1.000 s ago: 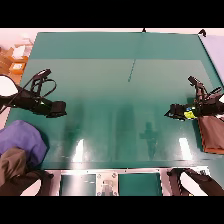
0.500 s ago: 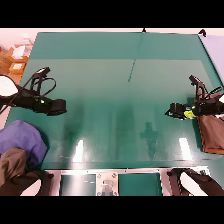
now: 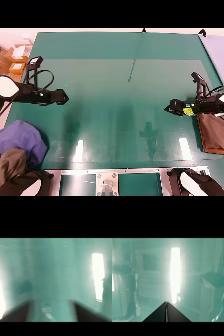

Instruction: Fold the shirts.

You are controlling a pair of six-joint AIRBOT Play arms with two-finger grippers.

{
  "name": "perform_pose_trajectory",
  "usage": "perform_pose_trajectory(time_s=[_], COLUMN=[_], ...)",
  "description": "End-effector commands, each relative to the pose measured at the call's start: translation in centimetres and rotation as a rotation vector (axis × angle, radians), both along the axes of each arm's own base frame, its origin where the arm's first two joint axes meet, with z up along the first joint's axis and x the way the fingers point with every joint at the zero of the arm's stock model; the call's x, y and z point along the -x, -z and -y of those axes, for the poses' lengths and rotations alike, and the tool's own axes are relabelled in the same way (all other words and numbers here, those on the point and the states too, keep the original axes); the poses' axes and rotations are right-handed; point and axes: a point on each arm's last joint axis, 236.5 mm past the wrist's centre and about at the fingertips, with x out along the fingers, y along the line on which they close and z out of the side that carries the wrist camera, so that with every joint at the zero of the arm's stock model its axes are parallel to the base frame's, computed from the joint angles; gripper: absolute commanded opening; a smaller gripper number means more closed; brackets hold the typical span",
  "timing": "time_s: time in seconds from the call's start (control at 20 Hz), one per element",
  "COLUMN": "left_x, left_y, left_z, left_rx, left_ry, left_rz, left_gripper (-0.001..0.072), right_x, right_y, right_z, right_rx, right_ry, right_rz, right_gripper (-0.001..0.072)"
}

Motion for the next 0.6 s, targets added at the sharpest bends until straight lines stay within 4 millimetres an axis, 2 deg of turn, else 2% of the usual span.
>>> perform_pose_trajectory(time_s=[0.0, 0.05, 0.1, 0.25, 0.3, 0.55], left_x=[1.0, 2.0, 2.6, 6.0, 7.1, 12.1], left_y=[1.3, 1.2, 1.2, 4.3, 5.6, 10.3], left_z=[-9.5, -12.8, -14.9, -19.6, -20.4, -21.4], left_rx=[-0.405, -0.535, -0.602, -0.562, -0.526, -0.448], left_ry=[-0.093, -0.139, -0.171, -0.324, -0.369, -0.412], left_rz=[-0.056, -0.093, -0.12, -0.268, -0.313, -0.525], left_gripper=[0.072, 0.072, 0.072, 0.072, 0.072, 0.072], right_x=[-0.5, -0.5, -0.5, -0.6, -0.5, -0.9], right_y=[-0.2, -0.1, 0.0, 0.3, 0.4, 0.6], right_z=[0.1, 0.1, 0.1, 0.1, 0.1, 0.3], right_rx=[-0.001, -0.001, -0.002, -0.002, -0.003, 0.001], right_ry=[0.011, 0.011, 0.011, 0.008, 0.007, 0.02], right_rz=[0.02, 0.019, 0.017, 0.007, 0.003, 0.016], right_gripper=[0.0014, 0.0014, 0.0014, 0.0013, 0.0014, 0.0014])
